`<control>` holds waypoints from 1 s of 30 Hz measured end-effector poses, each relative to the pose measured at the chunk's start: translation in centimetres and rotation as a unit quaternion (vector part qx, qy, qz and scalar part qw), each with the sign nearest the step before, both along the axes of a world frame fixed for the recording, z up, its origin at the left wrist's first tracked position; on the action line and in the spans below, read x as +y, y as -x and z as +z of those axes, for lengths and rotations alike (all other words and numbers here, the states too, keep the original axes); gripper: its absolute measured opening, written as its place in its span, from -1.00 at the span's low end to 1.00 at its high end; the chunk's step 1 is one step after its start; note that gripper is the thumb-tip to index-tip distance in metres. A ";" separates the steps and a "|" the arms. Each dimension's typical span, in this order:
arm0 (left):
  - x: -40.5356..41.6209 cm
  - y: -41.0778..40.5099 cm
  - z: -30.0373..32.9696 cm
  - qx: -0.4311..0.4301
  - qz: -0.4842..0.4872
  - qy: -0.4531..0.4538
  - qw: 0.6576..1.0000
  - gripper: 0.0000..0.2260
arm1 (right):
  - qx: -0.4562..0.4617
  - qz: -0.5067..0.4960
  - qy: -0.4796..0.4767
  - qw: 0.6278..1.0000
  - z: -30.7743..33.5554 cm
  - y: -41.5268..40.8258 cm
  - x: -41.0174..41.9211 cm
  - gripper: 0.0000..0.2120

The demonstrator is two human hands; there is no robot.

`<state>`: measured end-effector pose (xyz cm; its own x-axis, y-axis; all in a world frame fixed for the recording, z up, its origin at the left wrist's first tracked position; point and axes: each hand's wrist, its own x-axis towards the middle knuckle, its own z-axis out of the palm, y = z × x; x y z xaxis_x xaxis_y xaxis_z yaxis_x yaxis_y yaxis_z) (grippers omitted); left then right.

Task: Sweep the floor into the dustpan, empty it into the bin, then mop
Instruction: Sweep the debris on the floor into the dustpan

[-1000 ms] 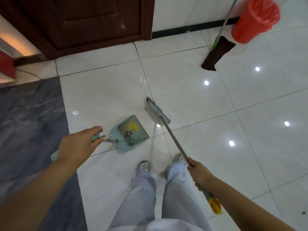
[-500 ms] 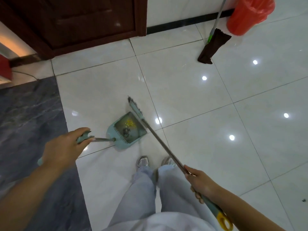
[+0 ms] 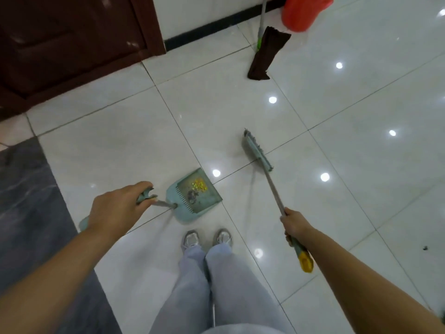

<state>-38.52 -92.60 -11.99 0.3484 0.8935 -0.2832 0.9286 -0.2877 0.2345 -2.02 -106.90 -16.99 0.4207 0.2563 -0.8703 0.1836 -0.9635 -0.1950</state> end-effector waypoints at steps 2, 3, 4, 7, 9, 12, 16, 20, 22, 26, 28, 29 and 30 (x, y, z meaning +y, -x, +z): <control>-0.2 -1.3 -0.4 0.001 -0.003 -0.011 1.000 -0.73 | 0.038 -0.027 0.001 0.999 -0.3 0.2 -0.2 -0.58; -0.2 -1.6 -0.5 0.002 -0.004 -0.014 1.000 -0.73 | 0.057 -0.041 0.006 0.998 -0.1 0.5 -0.8 -0.57; -0.3 -1.8 -0.5 0.006 -0.005 -0.015 1.000 -0.74 | 0.073 -0.045 0.011 0.996 0.3 0.8 -1.5 -0.56; -0.7 -1.5 -0.3 0.013 -0.003 -0.015 1.000 -0.74 | 0.125 -0.009 0.036 0.991 1.4 2.4 -4.0 -0.54; -1.0 -1.0 -0.3 0.015 -0.002 -0.017 1.000 -0.74 | 0.147 0.011 0.044 0.988 2.1 2.9 -5.0 -0.53; -1.1 -1.1 -0.4 0.021 -0.001 -0.021 1.000 -0.76 | 0.147 0.043 0.032 0.988 3.6 2.3 -5.9 -0.52; -1.8 -0.9 -0.4 0.006 0.006 -0.011 1.000 -0.76 | 0.113 0.101 0.001 0.989 5.6 1.3 -6.4 -0.56; -3.6 1.2 -0.2 -0.004 0.057 -0.003 0.998 -0.76 | 0.068 0.097 -0.007 0.993 4.8 2.4 -5.0 -0.68; -4.8 2.8 0.0 -0.006 0.089 -0.002 0.996 -0.74 | 0.049 0.105 -0.004 0.993 3.6 3.4 -4.1 -0.68; -7.4 7.1 0.6 -0.005 0.126 0.006 0.992 -0.72 | 0.033 0.143 0.008 0.989 1.3 7.0 -3.3 -0.63; -9.0 9.6 1.0 -0.006 0.147 0.015 0.989 -0.72 | 0.040 0.162 0.019 0.986 0.7 9.7 -3.5 -0.63; -9.9 11.0 1.1 -0.006 0.158 0.018 0.987 -0.72 | 0.038 0.181 0.022 0.983 0.5 11.2 -3.7 -0.61; -10.8 12.5 1.3 -0.003 0.171 0.022 0.985 -0.72 | 0.034 0.207 0.027 0.977 0.4 12.7 -4.0 -0.58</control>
